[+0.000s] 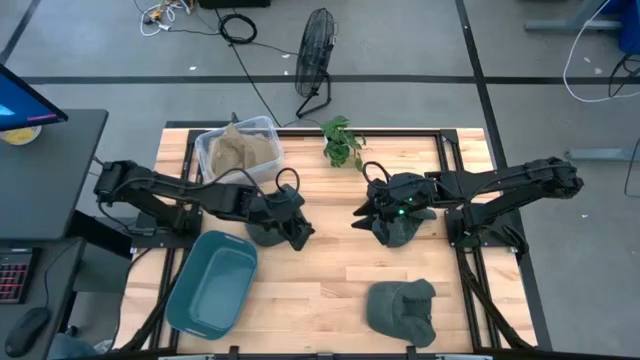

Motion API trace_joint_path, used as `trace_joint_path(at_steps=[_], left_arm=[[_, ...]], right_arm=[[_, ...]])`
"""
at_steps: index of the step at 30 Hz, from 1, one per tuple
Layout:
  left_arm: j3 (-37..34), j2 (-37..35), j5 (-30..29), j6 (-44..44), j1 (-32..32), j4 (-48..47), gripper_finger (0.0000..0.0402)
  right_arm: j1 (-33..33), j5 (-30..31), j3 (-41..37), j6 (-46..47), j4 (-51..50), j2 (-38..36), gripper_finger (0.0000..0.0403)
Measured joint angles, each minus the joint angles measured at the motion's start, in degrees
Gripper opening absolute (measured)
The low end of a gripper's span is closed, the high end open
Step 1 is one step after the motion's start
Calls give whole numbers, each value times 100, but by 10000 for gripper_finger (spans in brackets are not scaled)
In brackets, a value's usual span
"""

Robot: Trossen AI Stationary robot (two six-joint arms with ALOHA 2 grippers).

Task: Pick & Place hat
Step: Put the top left gray cap into the blue bin

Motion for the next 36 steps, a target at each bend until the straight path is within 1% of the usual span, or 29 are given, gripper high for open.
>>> trace_joint_path(at_steps=[2,5,9,11,14,16,18,20,24,29,36], left_arm=[[0,148,-127,-221,0,-43,136],[0,401,-287,-316,12,-84,152],[0,652,-321,-308,83,-59,173],[-2,659,-316,56,128,-117,182],[2,628,-316,986,228,-176,192],[1,578,-296,1487,336,-352,195],[13,573,-144,1783,471,-619,197],[-2,588,52,1882,594,-1094,197],[-2,613,89,1907,717,-1581,197],[0,613,108,2350,718,-1569,197],[0,613,108,2355,717,-1550,197]], right_arm=[[85,0,0,48,-41,0,198],[227,2,0,128,-172,0,198],[379,56,0,129,-296,0,198],[434,59,0,130,-354,0,198],[488,62,0,130,-430,0,198],[492,61,0,130,-442,0,198],[492,63,0,130,-447,0,198],[492,66,0,129,-448,0,198],[492,94,0,73,-458,21,198],[462,110,-1,-65,-458,95,198],[462,218,-2,-69,-546,118,198]])
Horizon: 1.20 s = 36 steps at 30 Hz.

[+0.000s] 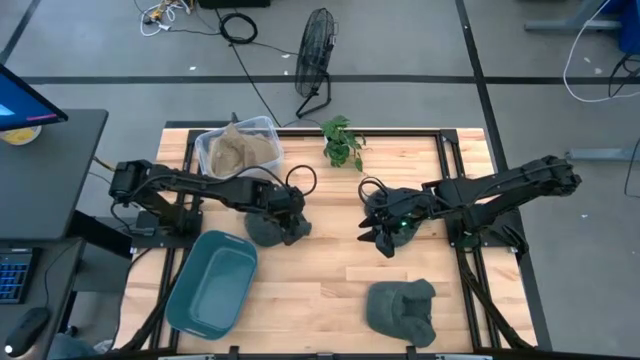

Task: Pick & Place hat
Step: Put the top left gray cap into the blue bin

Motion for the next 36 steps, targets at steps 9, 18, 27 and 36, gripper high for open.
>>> trace_joint_path(at_steps=[9,18,27,36], left_arm=[[0,0,-2,173,0,-6,197],[8,75,156,1044,0,-252,197],[7,904,190,2274,118,-421,197],[37,1543,780,1998,396,-395,130]], right_arm=[[-172,610,0,239,-1504,0,198],[-448,744,-422,1461,-1724,4,198],[-442,753,-448,1252,-736,2,198],[-442,755,-448,1250,34,2,198]])
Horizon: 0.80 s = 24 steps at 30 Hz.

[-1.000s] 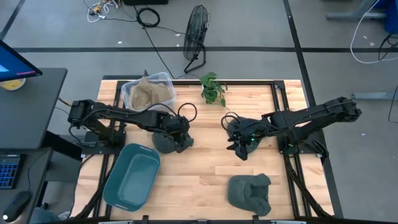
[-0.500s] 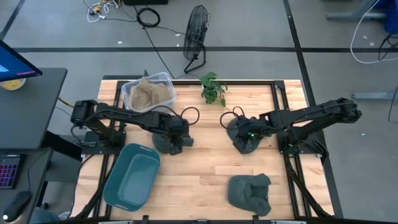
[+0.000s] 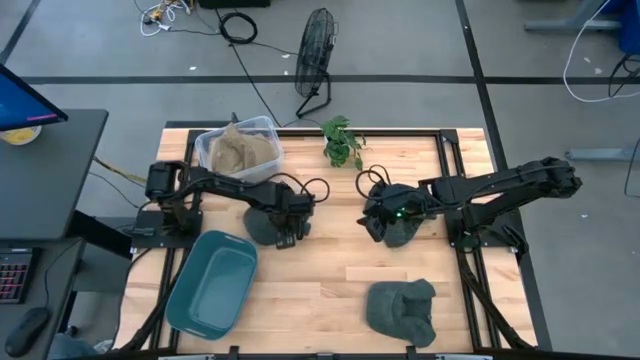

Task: Pick & Place hat
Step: Put the top left gray cap into the blue bin

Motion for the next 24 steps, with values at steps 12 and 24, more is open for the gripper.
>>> trace_joint_path(at_steps=[12,24], left_arm=[[1693,-915,267,-1261,-95,-670,25],[2984,-1971,-1110,-3419,-1181,-2862,19]], right_arm=[[0,1,0,-2,-46,0,198],[0,1,0,-40,-51,0,198]])
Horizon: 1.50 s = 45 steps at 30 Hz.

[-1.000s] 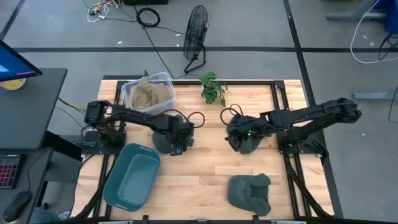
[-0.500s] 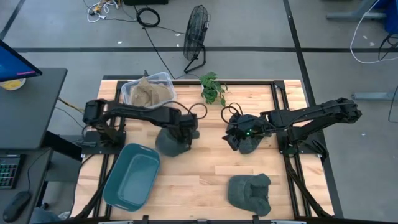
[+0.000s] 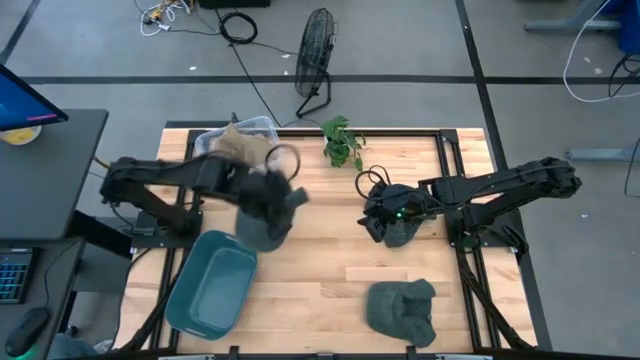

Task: Pick & Place hat
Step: Put the top left gray cap into the blue bin

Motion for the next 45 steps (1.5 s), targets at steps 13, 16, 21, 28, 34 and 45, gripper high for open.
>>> trace_joint_path(at_steps=[13,16,21,28,34,45], left_arm=[[-1473,-31,577,-2833,-2179,-844,19],[-1935,-22,408,-3271,-2584,-115,19],[-2427,-22,-465,-3582,-3060,1096,19],[-2544,-22,-1224,-4238,-3553,1012,19],[-2545,-22,-1235,-4465,-3981,1209,19],[-2446,-53,-1737,-4917,-4518,258,19]], right_arm=[[-4,0,0,-180,5,0,198],[-4,0,0,-307,4,0,198],[-4,0,0,-286,5,0,198],[-4,-2,0,-261,8,0,198],[-4,-2,0,-253,16,0,198],[-4,-2,0,-247,18,0,198]])
